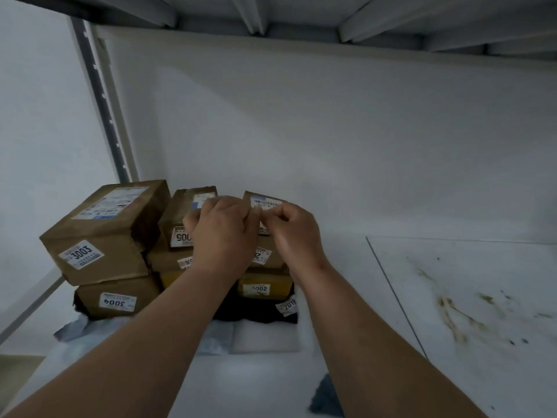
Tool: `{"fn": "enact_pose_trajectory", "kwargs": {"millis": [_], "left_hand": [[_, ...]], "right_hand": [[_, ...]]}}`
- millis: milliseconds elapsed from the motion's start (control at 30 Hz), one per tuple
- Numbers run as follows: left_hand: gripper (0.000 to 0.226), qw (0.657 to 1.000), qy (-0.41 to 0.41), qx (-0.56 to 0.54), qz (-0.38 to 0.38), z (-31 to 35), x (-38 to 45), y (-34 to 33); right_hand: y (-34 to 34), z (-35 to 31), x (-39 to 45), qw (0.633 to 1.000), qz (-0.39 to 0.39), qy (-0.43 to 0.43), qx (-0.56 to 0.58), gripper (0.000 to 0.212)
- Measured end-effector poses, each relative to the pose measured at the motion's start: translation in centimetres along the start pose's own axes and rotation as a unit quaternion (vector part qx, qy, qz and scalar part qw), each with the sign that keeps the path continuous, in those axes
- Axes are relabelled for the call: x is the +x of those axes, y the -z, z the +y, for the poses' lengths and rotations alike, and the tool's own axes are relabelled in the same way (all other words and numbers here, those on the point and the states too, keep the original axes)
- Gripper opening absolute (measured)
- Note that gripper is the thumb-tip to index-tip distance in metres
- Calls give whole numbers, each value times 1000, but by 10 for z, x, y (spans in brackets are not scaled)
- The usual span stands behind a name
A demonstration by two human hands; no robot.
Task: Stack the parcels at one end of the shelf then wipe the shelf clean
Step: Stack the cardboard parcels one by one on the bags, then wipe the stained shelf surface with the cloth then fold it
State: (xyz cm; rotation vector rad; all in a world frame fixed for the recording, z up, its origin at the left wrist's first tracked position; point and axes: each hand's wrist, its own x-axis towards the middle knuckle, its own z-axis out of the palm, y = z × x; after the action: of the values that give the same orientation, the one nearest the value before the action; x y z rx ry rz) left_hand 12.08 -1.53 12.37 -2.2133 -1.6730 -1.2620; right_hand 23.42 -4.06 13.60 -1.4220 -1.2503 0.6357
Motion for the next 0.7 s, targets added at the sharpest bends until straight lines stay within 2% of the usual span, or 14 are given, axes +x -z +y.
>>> {"fn": "enact_pose_trajectory", "kwargs": {"millis": [100, 167, 233, 267, 300, 333, 400, 467, 533, 633, 700], "left_hand": [[46, 999, -28, -23, -14, 19, -8, -18], [45, 999, -33, -24, -28, 26, -13, -25], [25, 998, -27, -9, -53, 36, -20, -33], [29, 997, -22, -10, -77, 41, -26, -38], [47, 995, -25, -15, -99, 47, -32, -41], [62, 992, -26, -23, -118, 53, -37, -42], [72, 988, -23, -19, -150, 61, -45, -50], [55, 982, -25, -13, -187, 66, -54, -61], [25, 980, -25, -5, -197, 69, -61, -70], [35, 965, -31, 40, -256, 75, -79, -82], [19, 955, -18, 17, -296, 73, -94, -91]], "right_hand": [[22, 14, -2, 999, 18, -24, -16, 19], [33, 24, -6, 999, 5, -37, -23, 38], [49, 34, -12, 998, -6, -41, -53, 64], [57, 39, -14, 997, -5, -43, -67, 71], [63, 47, -15, 996, 1, -57, -71, 74], [70, 56, -16, 994, 9, -81, -70, 74], [80, 73, -20, 988, 15, -142, -62, 67], [92, 91, -21, 980, 12, -184, -79, 48], [106, 105, -25, 969, 0, -203, -140, 33], [124, 131, -36, 949, -20, -245, -196, 28], [135, 148, -45, 935, -34, -281, -213, 41]]}}
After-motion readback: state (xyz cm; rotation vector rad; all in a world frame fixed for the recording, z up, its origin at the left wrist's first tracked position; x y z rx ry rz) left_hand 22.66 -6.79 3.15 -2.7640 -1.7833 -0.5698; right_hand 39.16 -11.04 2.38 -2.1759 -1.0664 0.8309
